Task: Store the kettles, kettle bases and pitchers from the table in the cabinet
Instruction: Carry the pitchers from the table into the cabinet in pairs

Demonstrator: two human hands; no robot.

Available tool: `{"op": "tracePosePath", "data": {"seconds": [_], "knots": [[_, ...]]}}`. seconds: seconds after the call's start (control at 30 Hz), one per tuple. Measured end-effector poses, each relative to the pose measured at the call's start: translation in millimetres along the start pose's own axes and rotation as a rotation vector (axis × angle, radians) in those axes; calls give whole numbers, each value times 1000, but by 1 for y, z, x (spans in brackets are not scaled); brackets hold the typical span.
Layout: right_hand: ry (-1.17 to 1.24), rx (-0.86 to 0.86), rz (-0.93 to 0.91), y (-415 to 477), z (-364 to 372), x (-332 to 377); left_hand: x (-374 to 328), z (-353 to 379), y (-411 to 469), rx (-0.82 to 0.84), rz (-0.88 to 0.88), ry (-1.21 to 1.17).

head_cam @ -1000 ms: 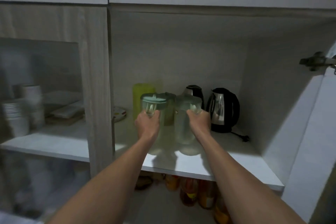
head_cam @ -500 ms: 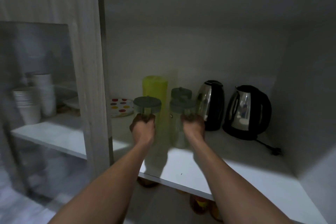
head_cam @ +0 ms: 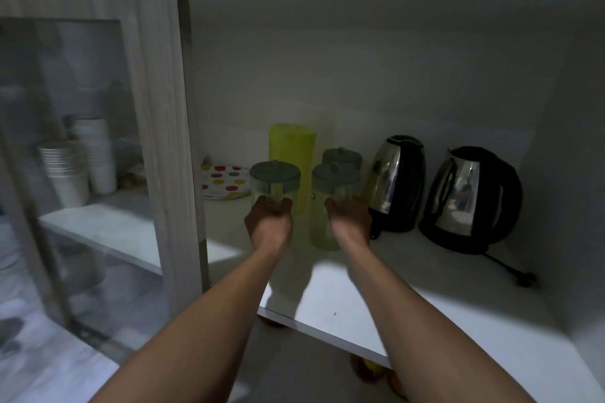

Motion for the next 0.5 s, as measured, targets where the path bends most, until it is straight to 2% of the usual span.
{"op": "tracePosePath", "data": {"seconds": [0.17, 0.27, 0.4, 0.5], "knots": [[-88, 11, 35, -2, -7, 2, 3, -11, -7, -27, -7, 20], [-212, -38, -13, -16, -19, 14, 2, -21, -16, -79, -5, 190], [-320, -151, -76, -43, -36, 39, -10, -52, -34, -57, 101, 264], [-346, -154, -128, -63, -41, 60, -13, -73, -43, -73, 222, 315]]}}
Point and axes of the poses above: each hand's wrist, its own y-axis towards the middle knuckle, its own z-axis out of the palm, x = y × z, the point moved 2 cm from there along y, towards the middle knuckle, and after that the axes turned 15 degrees about y, right-handed, at the moved point
